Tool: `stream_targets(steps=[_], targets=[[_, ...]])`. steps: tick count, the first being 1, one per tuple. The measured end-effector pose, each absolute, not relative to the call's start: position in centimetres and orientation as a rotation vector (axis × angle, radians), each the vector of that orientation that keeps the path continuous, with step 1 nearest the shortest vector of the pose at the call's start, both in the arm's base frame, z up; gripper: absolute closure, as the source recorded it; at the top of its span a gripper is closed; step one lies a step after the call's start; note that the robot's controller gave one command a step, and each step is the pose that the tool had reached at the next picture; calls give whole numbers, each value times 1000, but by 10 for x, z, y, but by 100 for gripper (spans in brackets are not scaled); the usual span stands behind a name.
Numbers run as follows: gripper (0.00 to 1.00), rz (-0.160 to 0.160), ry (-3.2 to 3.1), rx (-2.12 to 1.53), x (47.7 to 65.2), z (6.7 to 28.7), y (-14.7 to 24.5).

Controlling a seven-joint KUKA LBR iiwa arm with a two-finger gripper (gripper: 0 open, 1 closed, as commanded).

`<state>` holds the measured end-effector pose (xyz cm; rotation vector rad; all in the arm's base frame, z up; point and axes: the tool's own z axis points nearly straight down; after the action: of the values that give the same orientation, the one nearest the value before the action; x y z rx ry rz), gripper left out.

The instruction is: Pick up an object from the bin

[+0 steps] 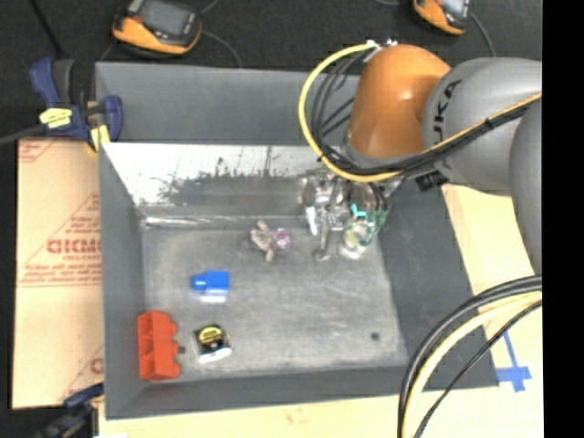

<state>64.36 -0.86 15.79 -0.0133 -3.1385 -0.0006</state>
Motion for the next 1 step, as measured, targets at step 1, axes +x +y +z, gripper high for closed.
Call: stream_targets(steps=[1], targets=[[0, -1, -3138, 52, 640, 66, 20]])
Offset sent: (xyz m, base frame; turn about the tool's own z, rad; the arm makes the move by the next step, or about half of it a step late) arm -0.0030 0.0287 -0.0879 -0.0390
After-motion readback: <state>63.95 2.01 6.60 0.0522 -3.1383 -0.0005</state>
